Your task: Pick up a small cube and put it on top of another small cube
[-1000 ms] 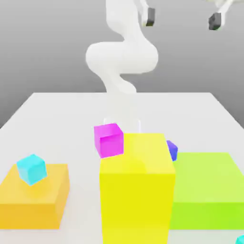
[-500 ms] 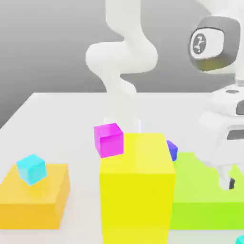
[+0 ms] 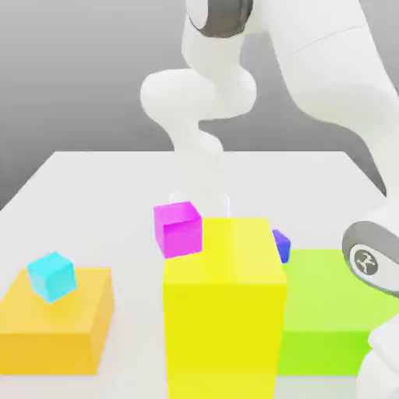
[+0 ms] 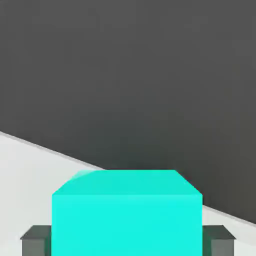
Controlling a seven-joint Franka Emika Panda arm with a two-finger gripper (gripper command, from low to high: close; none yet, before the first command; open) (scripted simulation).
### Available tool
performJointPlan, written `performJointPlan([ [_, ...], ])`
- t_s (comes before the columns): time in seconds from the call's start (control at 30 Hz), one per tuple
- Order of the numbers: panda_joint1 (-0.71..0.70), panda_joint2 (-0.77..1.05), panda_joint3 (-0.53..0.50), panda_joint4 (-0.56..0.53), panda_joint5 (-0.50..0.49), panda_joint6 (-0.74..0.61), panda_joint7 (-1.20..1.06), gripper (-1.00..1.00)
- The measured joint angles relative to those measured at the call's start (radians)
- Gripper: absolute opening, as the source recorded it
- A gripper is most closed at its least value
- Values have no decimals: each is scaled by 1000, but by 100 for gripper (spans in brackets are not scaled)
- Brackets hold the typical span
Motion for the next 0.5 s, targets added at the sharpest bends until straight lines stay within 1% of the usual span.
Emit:
performJointPlan([
  [0.1,1,0,-1,0,1,0,-1,-100],
  [0.2,-18,-88,26,-21,35,-67,-23,-100],
  [0.23,-23,-109,27,-30,32,-76,-37,-100],
  [0.5,-204,-344,-118,-203,90,-112,-16,-100],
])
